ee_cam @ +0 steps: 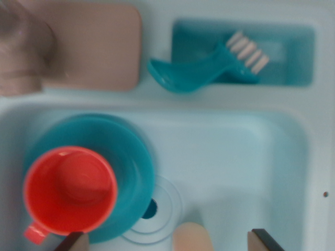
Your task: Pick detergent from the sink
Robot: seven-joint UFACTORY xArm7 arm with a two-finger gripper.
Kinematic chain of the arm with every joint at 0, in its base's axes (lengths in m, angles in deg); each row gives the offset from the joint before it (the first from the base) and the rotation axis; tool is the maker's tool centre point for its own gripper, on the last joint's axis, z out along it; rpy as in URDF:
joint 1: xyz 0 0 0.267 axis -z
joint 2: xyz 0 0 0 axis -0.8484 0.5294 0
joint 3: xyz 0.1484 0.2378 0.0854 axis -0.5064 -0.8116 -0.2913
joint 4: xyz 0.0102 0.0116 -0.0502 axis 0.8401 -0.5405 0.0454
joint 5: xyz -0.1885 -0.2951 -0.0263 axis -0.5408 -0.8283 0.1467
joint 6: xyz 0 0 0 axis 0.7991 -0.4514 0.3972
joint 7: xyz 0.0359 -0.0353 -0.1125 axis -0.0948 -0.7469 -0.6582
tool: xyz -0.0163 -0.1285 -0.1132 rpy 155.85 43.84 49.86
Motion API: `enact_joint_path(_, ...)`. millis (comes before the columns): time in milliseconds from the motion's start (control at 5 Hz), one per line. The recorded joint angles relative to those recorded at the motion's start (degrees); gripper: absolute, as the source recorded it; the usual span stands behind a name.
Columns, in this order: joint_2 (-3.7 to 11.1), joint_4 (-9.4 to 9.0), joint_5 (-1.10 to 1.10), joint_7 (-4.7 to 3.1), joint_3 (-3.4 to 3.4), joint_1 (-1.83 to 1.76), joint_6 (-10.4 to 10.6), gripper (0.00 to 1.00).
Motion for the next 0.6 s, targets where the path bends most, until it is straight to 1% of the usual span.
enact_joint_path(200, 0.00, 0.00, 0.00, 0.00, 0.00, 0.00, 0.00, 0.00)
enact_joint_path(400, 0.24, -2.39, -0.30, -0.68, 0.64, 0.17, 2.41, 0.00)
enact_joint_path(600, 0.24, -2.39, -0.30, -0.68, 0.64, 0.17, 2.41, 0.00)
